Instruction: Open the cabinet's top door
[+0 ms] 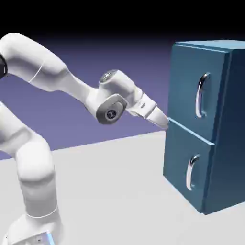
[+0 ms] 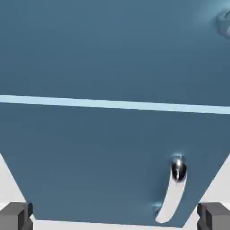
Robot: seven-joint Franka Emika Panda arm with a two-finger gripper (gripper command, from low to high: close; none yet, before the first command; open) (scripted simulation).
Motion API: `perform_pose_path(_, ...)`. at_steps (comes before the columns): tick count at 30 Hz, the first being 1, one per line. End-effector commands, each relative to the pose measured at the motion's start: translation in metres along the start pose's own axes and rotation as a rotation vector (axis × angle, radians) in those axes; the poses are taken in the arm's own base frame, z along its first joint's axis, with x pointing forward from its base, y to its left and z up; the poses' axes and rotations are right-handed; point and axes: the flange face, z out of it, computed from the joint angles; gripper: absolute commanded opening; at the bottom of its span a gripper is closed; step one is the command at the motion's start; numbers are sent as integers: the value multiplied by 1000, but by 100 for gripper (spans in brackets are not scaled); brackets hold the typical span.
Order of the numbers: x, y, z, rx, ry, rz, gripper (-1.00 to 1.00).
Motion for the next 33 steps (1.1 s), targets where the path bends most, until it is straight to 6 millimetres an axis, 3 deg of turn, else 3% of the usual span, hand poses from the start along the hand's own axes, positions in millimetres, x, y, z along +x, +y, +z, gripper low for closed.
perform_pose_path(1,1,-4,-3,8,6,-53,100)
perform_pose_path(16,18,-45,-52,64,161,-823,100)
perform_pose_path(33,40,-41,-80,-42,418,-1614,100)
